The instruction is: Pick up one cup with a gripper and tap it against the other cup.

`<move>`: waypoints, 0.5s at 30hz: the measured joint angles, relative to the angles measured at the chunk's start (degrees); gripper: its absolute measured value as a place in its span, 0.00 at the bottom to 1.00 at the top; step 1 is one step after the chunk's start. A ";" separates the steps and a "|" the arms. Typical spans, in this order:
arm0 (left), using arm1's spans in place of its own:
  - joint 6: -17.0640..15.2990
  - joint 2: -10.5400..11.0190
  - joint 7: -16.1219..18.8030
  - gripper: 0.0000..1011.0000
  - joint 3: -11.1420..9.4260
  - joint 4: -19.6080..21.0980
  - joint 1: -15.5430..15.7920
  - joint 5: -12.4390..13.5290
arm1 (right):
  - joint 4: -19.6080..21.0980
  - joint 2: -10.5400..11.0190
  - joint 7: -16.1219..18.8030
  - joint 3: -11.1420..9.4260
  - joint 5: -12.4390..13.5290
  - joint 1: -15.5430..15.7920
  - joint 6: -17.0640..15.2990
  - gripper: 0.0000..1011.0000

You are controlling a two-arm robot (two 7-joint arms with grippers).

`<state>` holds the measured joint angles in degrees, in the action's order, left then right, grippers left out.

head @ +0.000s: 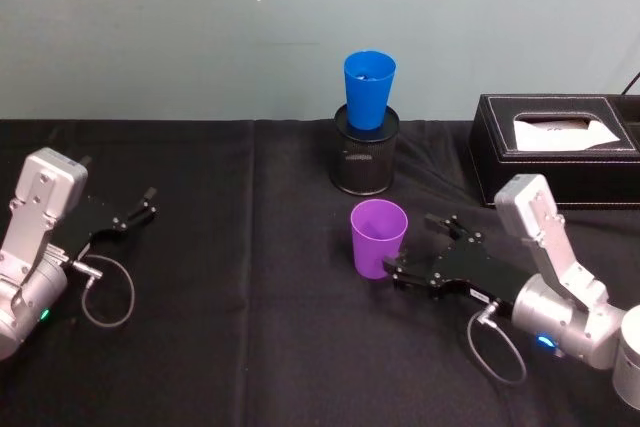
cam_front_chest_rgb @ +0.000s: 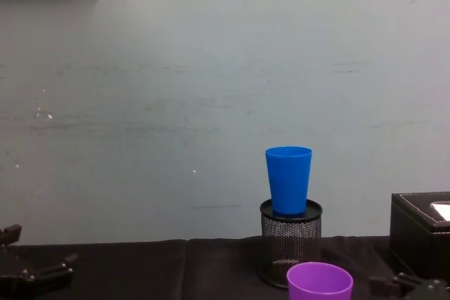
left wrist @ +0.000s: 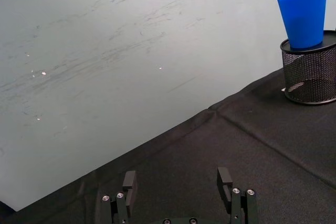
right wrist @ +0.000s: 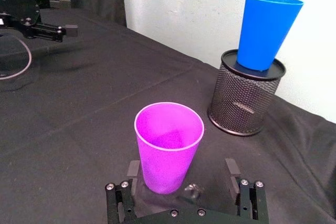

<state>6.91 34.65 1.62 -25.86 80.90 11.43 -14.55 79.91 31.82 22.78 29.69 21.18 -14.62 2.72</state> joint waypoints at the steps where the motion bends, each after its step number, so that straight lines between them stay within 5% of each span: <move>1: 0.00 0.00 0.00 0.99 0.00 0.00 0.00 0.00 | -0.55 -0.42 0.19 0.04 -0.03 -0.28 -0.03 0.99; 15: 0.00 0.00 0.00 0.99 0.00 0.00 0.00 0.00 | -6.78 -6.12 3.25 0.24 -1.09 -3.72 0.36 0.99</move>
<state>6.91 34.65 1.62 -25.86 80.90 11.43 -14.55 73.13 25.70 26.02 29.94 20.09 -18.34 3.08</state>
